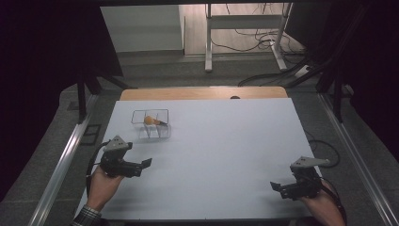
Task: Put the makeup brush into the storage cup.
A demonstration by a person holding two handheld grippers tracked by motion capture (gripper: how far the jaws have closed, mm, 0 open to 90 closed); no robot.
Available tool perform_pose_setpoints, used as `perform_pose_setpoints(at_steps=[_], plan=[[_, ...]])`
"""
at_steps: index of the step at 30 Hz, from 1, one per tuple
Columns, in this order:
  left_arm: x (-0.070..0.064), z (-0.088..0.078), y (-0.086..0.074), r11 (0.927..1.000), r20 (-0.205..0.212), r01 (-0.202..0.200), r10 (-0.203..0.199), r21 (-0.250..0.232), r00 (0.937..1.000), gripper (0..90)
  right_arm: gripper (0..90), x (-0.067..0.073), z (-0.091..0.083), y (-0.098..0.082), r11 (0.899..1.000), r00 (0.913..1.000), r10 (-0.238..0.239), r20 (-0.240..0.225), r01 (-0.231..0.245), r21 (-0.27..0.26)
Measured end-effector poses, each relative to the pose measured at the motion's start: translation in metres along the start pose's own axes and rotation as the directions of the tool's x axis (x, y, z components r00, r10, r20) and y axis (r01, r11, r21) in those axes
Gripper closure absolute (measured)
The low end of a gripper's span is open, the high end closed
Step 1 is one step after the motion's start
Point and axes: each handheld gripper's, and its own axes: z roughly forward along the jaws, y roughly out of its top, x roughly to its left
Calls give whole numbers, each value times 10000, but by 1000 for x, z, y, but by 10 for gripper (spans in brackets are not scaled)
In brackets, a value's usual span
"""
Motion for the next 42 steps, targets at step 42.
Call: perform_pose_setpoints(at_steps=[42], plan=[[3,-32,-35,9990,-601,397,-384,199,9975,5,0,0,0,0,9999,9999,-99,-21,99,53]])
